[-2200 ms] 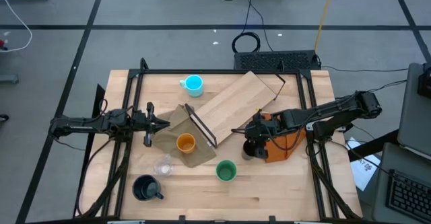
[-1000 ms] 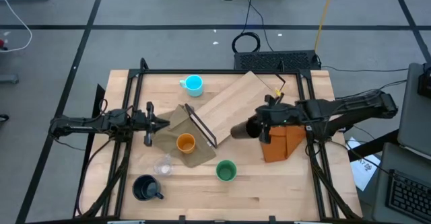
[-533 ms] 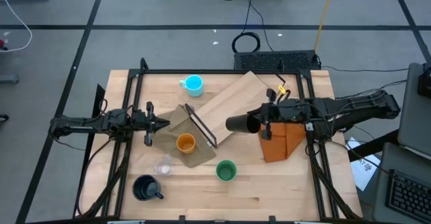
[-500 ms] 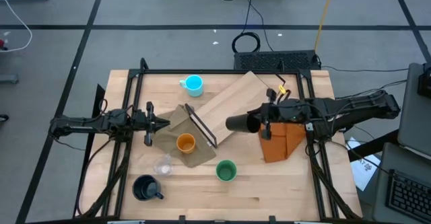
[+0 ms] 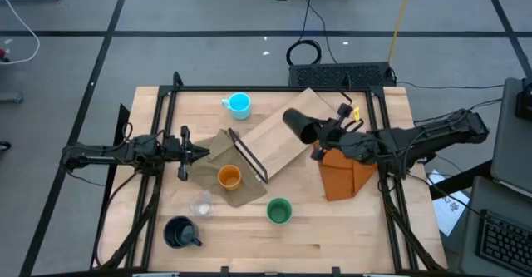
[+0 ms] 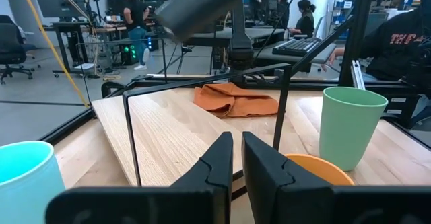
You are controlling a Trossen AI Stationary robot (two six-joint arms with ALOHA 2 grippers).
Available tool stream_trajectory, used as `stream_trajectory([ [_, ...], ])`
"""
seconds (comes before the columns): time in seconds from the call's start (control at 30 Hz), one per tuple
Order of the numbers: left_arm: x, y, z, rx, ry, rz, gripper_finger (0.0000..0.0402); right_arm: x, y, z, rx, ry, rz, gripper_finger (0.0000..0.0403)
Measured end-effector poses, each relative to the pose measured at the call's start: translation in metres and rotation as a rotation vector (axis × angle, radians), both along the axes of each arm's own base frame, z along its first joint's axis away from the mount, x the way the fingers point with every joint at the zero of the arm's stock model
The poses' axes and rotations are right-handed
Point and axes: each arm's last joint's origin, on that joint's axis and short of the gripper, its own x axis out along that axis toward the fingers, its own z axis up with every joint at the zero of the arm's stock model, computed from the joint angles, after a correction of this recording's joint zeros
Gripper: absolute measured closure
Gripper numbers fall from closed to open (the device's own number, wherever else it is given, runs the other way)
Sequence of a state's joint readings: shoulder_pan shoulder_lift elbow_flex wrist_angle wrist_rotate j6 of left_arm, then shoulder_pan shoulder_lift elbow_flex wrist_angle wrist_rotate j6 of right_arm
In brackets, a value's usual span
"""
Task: Stack small to large cups/mugs on shelf
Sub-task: Put the black cup on the shelf
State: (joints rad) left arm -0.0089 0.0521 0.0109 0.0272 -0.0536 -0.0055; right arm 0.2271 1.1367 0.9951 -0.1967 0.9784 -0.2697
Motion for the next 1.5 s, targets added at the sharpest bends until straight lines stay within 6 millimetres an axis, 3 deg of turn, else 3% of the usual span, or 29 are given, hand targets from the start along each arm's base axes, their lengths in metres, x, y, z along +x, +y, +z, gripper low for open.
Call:
stream_trajectory([
  [0.43,0.000,0.000,0.000,0.000,0.001,0.000,0.0366,0.026,0.014,-0.001,-0.307,0.090,-0.337,0.0403],
  [0.87,0.000,0.000,0.000,0.001,0.001,0.000,0.0366,0.026,0.017,0.003,-0.313,0.081,-0.328,0.0403],
  [1.17,0.000,0.000,0.000,0.001,0.001,-0.001,0.0366,0.015,0.030,0.021,-0.221,-0.085,-0.081,0.0403],
  [1.5,0.000,0.000,0.000,0.002,0.002,-0.001,0.0366,-0.015,0.029,0.044,0.055,-0.328,0.251,0.0403],
])
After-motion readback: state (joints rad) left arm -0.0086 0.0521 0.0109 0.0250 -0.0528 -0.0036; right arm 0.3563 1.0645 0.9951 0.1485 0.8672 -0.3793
